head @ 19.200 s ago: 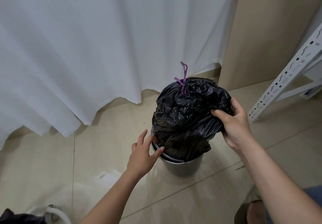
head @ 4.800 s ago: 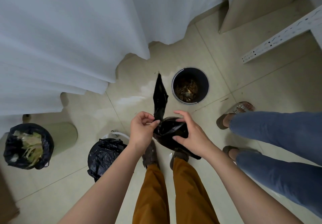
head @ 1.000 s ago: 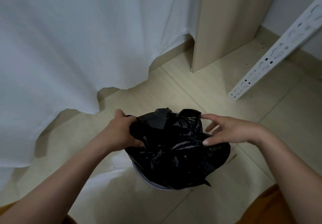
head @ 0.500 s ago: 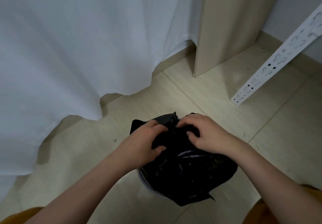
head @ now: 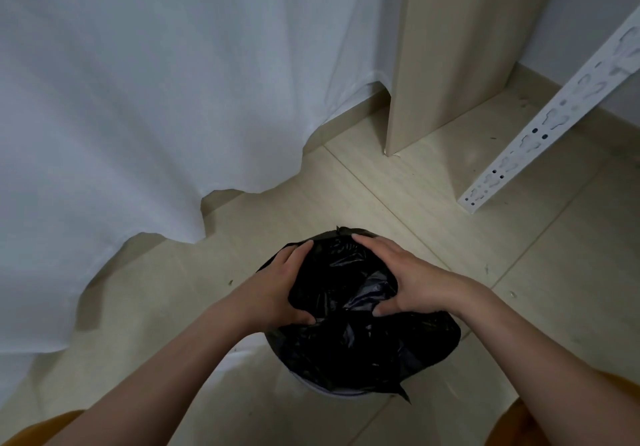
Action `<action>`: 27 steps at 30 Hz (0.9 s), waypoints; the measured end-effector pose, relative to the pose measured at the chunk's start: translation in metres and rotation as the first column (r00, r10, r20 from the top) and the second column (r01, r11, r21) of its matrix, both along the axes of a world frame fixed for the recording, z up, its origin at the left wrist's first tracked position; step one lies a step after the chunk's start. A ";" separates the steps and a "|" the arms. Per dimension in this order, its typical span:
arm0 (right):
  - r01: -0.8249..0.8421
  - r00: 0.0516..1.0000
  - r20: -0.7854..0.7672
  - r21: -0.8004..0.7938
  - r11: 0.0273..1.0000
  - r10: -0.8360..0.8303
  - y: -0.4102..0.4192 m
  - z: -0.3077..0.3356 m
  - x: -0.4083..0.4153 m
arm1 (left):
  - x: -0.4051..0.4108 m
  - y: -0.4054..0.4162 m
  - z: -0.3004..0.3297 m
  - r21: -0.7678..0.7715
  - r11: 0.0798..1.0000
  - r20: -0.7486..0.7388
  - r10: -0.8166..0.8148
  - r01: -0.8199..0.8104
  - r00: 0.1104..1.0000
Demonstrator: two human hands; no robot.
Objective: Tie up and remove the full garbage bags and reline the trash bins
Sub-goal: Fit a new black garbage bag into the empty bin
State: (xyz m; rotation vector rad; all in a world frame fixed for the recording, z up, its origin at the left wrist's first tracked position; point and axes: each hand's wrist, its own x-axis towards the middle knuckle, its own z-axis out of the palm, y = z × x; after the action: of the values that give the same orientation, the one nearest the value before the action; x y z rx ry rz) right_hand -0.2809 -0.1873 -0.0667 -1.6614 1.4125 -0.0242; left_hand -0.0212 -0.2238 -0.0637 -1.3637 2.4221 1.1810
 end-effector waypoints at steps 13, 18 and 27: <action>0.130 0.991 -0.046 0.144 0.981 -0.125 -0.008 -0.006 -0.004 | 0.002 -0.003 -0.001 0.104 0.994 0.115 0.019 -0.031 0.993; 0.143 0.986 -0.105 0.123 0.982 -0.131 -0.007 -0.007 -0.013 | 0.001 -0.004 0.007 -0.003 0.997 0.266 0.076 -0.078 0.961; 0.305 0.948 -0.078 -0.063 0.950 -0.309 -0.006 -0.010 -0.013 | 0.002 -0.008 0.008 -0.109 0.928 0.104 0.368 -0.357 0.924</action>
State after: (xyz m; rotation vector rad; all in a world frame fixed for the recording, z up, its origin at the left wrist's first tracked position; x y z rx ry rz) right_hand -0.2942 -0.1933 -0.0767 -1.4819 1.7389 -0.1677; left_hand -0.0190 -0.2319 -0.0561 -1.9166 2.2206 1.0285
